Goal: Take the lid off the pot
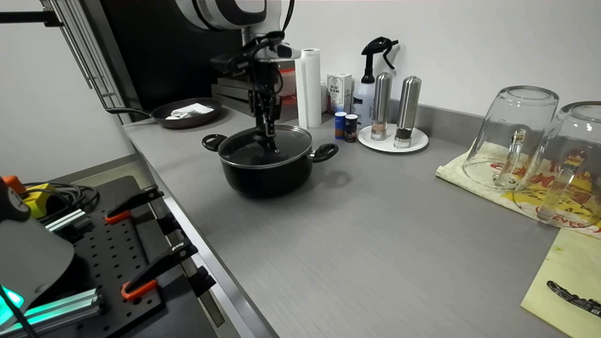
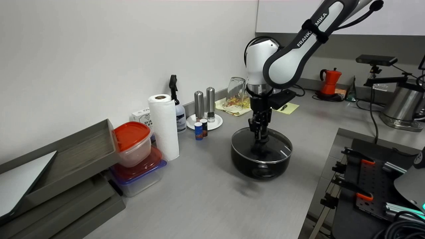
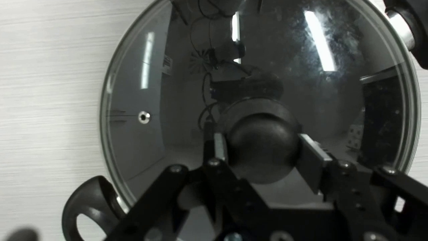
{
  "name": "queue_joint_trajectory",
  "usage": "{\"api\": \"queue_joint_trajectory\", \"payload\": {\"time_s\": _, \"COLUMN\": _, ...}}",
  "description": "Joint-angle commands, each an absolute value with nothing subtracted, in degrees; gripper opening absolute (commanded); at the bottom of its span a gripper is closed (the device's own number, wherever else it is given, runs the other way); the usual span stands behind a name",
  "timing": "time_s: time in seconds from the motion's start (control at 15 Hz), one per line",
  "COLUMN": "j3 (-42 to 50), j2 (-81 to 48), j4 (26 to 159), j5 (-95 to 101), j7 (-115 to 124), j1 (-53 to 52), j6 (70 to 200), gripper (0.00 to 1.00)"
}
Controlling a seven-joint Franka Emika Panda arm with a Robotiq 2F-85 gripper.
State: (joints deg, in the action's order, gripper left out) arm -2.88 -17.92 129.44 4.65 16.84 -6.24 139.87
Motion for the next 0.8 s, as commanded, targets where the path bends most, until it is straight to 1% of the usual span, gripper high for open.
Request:
{"api": "queue_joint_trajectory", "payload": {"time_s": 0.0, "j3": -2.3, "j2": -18.6, "j4": 129.0, "j5": 4.2, "j7": 16.5, "j1": -6.8, "j6": 141.1, "gripper": 0.27}}
{"api": "queue_joint_trajectory", "payload": {"time_s": 0.27, "j3": -2.3, "j2": -16.6, "j4": 129.7, "j5": 4.2, "j7": 16.5, "j1": -6.8, "j6": 140.4, "gripper": 0.26}}
{"api": "queue_joint_trajectory", "payload": {"time_s": 0.73, "j3": -2.2, "j2": -5.9, "j4": 132.7, "j5": 5.7, "j7": 17.2, "j1": -6.6, "j6": 137.7, "gripper": 0.26}}
